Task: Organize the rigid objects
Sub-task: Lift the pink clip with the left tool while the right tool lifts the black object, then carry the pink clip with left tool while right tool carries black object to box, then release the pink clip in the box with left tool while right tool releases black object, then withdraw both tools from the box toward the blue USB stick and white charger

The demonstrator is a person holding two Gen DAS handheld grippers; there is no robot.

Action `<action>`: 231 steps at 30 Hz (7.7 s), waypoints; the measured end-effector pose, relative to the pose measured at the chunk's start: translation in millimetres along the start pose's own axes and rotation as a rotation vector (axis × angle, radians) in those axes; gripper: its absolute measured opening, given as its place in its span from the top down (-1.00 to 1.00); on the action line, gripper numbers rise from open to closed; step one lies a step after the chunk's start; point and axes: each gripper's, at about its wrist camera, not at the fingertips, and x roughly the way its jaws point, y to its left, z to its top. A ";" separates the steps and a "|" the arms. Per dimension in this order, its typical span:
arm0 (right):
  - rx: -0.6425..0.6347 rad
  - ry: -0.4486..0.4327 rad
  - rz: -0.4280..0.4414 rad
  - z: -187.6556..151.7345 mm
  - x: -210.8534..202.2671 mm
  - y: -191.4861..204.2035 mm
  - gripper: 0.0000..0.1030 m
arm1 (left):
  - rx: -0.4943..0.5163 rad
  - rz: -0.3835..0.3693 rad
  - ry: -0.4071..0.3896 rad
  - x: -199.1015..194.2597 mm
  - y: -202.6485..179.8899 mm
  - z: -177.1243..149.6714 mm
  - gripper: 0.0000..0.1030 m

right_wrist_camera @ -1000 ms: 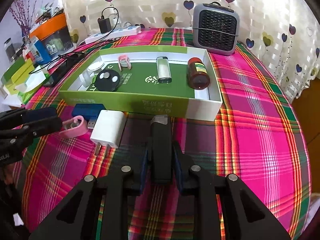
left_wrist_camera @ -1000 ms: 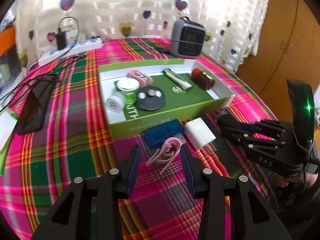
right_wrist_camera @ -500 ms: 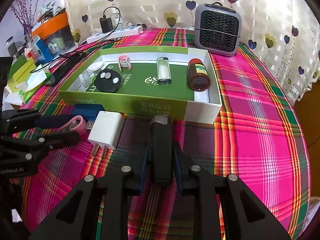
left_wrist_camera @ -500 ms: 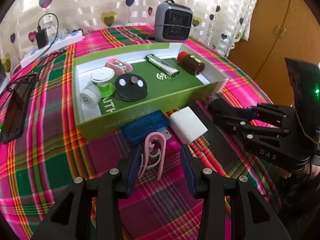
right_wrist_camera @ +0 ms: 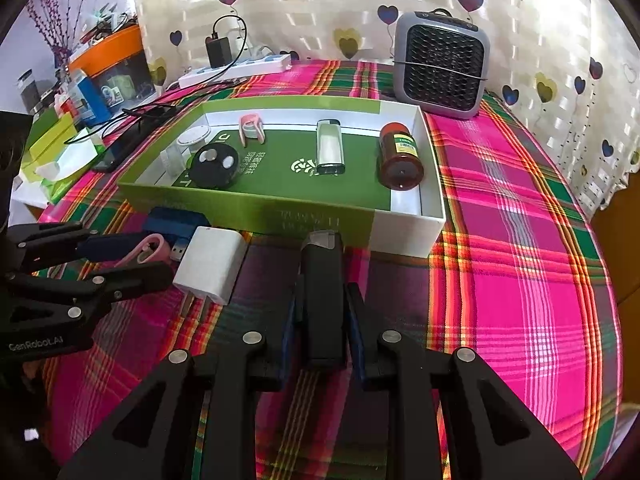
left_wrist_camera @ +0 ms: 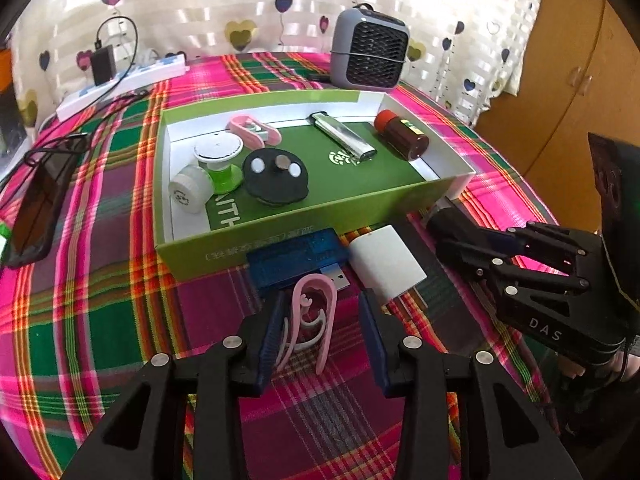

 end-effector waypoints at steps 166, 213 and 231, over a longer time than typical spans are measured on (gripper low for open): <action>-0.043 0.048 0.085 125.2 96.0 13.5 0.52 | -0.115 0.109 -0.036 48.7 81.9 118.7 0.54; 0.032 -0.074 0.091 92.5 24.5 24.0 0.27 | -0.113 0.121 -0.165 -31.7 44.5 67.4 0.36; 0.065 -0.108 0.079 44.1 -17.4 24.5 0.27 | -0.172 0.101 -0.195 -58.9 43.4 17.4 0.36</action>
